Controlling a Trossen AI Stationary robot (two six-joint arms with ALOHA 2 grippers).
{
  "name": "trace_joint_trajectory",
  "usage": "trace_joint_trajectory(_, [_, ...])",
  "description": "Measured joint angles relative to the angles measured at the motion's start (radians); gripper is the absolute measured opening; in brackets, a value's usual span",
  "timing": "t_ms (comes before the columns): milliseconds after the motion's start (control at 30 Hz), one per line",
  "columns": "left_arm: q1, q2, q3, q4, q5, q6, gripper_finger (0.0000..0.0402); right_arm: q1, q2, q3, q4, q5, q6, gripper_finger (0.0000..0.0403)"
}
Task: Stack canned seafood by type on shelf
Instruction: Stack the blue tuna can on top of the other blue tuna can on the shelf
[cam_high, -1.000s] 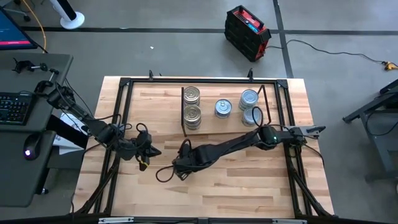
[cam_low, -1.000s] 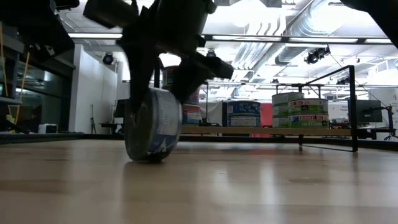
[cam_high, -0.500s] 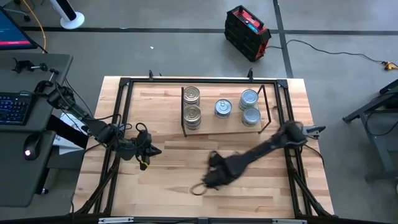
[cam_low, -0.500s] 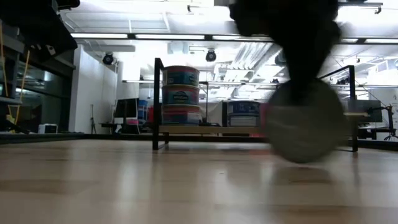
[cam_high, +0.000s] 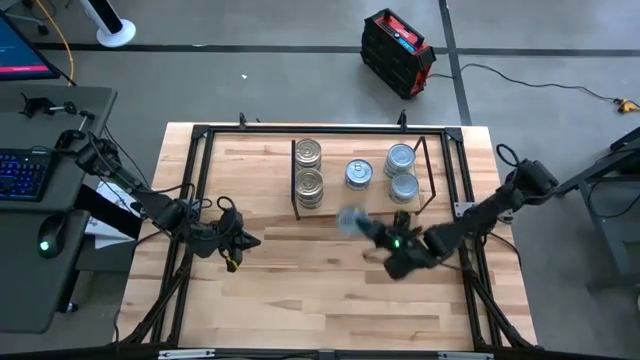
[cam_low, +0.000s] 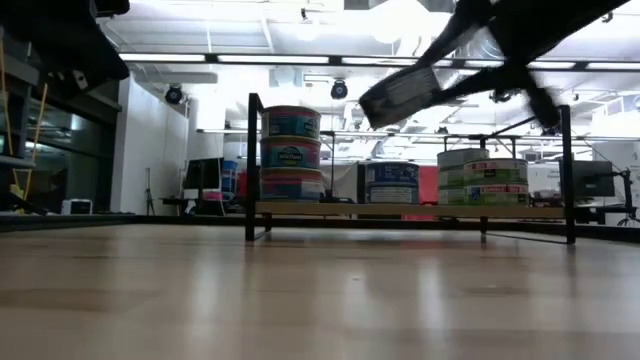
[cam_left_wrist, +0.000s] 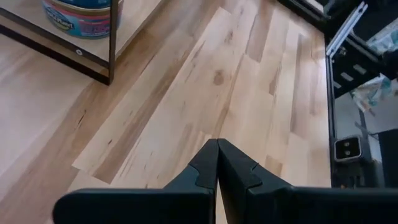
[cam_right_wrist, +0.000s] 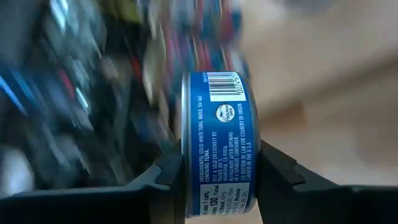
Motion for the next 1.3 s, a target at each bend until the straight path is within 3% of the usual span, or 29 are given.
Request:
trace_joint_trajectory(100, [0.0,0.0,0.0,0.005,-0.018,-0.029,0.0,-0.098,0.008,-0.024,0.072,0.122,0.029,0.0111])
trace_joint_trajectory(333, [0.0,0.0,0.0,0.013,-0.032,-0.064,0.0,-0.306,0.013,0.017,0.075,0.131,-0.086,0.0111])
trace_joint_trajectory(433, [0.0,0.0,0.0,0.012,-0.032,-0.094,0.0,-0.377,0.014,0.017,0.055,0.099,-0.084,0.0111])
trace_joint_trajectory(567, [0.0,0.0,0.0,0.012,-0.032,-0.11,0.0,-0.444,0.015,0.013,0.044,-0.018,-0.089,0.0111])
trace_joint_trajectory(733, [0.0,0.0,0.0,0.011,-0.032,-0.109,0.0,-0.481,0.015,0.013,0.048,-0.031,-0.09,0.0116])
trace_joint_trajectory(933, [0.0,0.0,0.0,0.011,-0.032,-0.1,0.0,-0.501,0.015,0.013,0.04,-0.056,-0.091,0.0242])
trace_joint_trajectory(1033, [0.0,0.0,0.0,0.01,-0.032,-0.093,0.0,-0.502,0.015,0.013,0.04,-0.109,-0.092,0.0283])
trace_joint_trajectory(1300, [0.0,0.0,0.0,0.01,-0.032,-0.073,0.0,-0.502,0.006,0.013,0.023,-0.207,-0.089,0.0288])
